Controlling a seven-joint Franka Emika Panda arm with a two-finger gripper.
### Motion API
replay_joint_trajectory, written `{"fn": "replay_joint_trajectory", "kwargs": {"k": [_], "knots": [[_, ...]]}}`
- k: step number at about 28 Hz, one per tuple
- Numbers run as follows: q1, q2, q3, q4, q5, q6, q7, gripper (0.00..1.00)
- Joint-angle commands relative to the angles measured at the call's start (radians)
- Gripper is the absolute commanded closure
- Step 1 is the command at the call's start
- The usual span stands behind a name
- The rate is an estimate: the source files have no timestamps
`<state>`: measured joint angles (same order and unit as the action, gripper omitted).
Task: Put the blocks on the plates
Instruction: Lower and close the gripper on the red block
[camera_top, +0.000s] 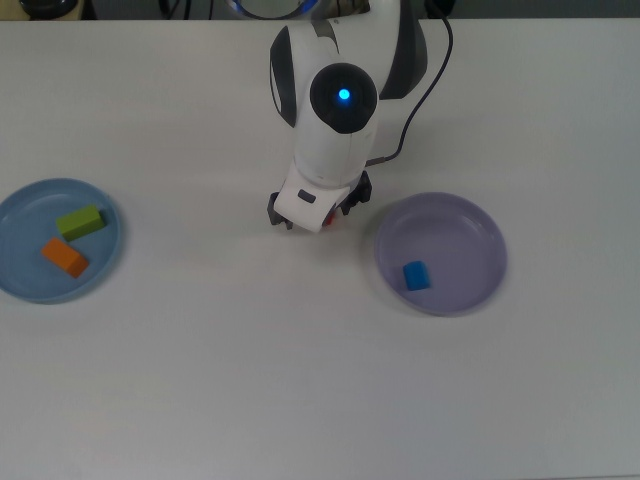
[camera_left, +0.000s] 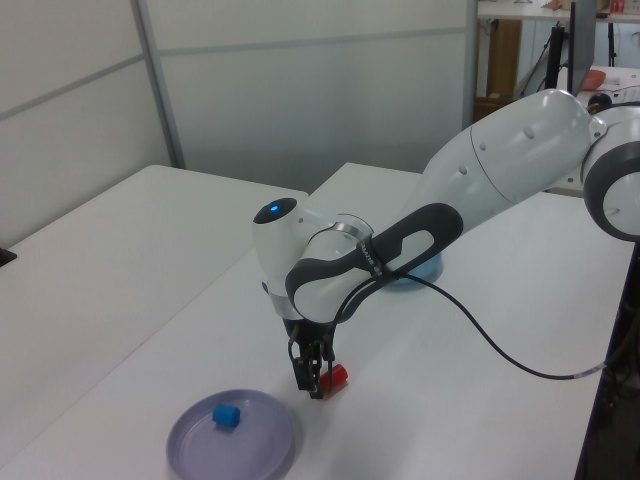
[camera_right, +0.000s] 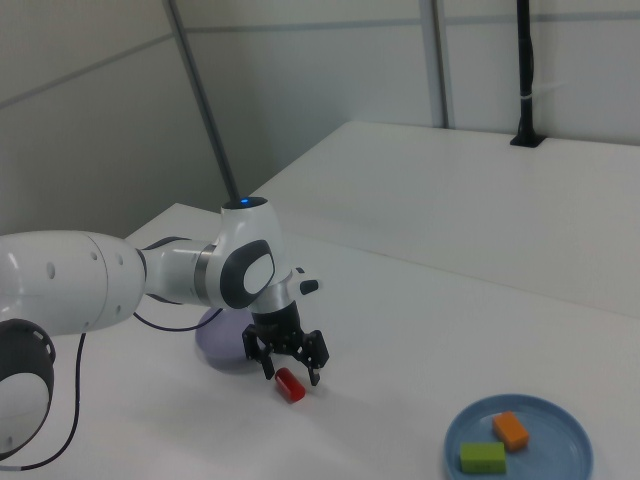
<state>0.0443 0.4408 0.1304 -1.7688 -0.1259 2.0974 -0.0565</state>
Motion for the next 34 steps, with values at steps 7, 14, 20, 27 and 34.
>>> {"fn": "replay_joint_trajectory", "kwargs": {"k": [7, 14, 20, 27, 34], "knots": [[0.003, -0.034, -0.003, -0.040, 0.011, 0.006, 0.001, 0.01], [0.003, -0.037, -0.003, -0.038, 0.011, -0.040, 0.124, 0.01], [0.003, -0.037, -0.003, -0.038, 0.006, -0.050, 0.331, 0.01], [0.009, -0.031, -0.003, -0.041, 0.000, -0.056, 0.446, 0.24], [0.008, -0.028, -0.005, -0.040, 0.000, -0.050, 0.446, 0.89]]}}
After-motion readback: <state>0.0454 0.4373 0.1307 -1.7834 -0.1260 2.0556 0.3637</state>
